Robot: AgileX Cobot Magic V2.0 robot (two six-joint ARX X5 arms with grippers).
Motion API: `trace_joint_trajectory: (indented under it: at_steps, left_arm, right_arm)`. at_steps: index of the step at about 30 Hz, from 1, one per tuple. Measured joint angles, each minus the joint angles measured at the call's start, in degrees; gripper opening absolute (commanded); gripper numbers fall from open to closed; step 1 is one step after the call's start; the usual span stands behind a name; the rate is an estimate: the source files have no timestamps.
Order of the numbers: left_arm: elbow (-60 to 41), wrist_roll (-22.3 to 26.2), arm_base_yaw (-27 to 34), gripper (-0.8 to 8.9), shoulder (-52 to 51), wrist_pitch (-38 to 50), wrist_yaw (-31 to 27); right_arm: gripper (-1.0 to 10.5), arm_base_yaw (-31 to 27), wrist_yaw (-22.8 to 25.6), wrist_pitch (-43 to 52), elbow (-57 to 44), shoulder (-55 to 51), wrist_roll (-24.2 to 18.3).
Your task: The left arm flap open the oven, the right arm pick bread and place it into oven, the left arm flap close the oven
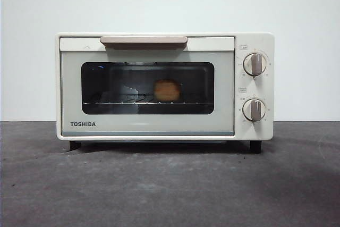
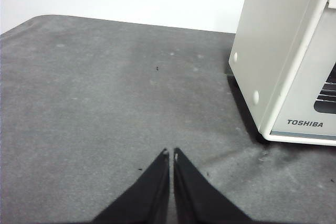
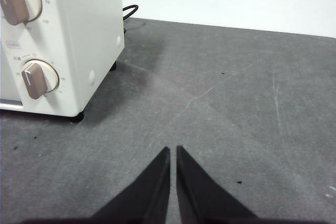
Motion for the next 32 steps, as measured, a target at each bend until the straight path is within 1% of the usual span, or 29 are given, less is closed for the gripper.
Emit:
trace_joint_trajectory:
  at_steps: [16,23,32]
  left_arm:
    - [0.0,0.0,-0.1,0.25,0.0,0.0,0.0]
    - [0.0,0.0,-2.1,0.25,0.0,0.0,0.0]
    - [0.0,0.0,-2.3,0.25,0.0,0.0,0.0]
  right_arm:
    - [0.2,0.0,0.0,0.4,-0.1,0.0,0.0]
    - [0.2,0.0,0.0,0.4,-0.1,0.0,0.0]
    - [0.2,0.0,0.0,0.4,-0.1,0.0,0.0]
